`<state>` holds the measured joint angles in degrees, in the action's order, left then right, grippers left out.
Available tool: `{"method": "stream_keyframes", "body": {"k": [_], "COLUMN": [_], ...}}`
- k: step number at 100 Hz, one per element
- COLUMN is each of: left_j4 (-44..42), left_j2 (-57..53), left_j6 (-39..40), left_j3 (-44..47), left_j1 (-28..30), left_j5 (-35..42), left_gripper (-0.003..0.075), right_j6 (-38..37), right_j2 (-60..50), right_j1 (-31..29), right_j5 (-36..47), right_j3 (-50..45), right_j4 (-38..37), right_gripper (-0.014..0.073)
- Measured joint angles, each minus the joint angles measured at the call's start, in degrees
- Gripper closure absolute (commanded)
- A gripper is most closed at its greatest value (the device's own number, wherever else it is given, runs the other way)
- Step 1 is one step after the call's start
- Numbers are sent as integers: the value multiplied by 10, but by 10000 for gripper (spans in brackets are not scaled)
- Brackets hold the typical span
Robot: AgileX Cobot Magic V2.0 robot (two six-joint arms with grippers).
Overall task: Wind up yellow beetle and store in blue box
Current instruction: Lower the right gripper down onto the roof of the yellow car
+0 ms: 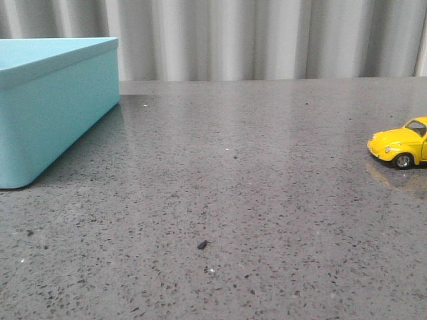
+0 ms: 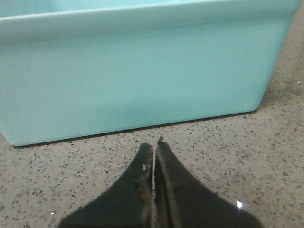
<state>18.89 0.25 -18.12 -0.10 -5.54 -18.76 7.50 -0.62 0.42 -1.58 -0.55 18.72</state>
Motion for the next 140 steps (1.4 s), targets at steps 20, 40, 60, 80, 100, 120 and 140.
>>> {"method": "stream_keyframes", "body": {"k": [20,40,60,80,100,120,140], "left_j4": [0,125,282,332,339,342,342], "left_j2": [0,0,0,0,0,0,0], "left_j6": [0,0,0,0,0,0,0], "left_j3": [0,0,0,0,0,0,0], "left_j1": [0,0,0,0,0,0,0], "left_j5": [9,25,67,89,82,71,71], "left_gripper": [741,741,741,741,741,741,741], "right_j6": [0,0,0,0,0,0,0], "right_j2": [0,0,0,0,0,0,0], "right_j1": [0,0,0,0,0,0,0], "right_j5": [-2,-2,-2,-2,-12,-13,-13], "right_j3": [0,0,0,0,0,0,0], "right_j4": [1,5,45,53,53,53,53], "right_gripper": [635,635,635,635,635,635,635]}}
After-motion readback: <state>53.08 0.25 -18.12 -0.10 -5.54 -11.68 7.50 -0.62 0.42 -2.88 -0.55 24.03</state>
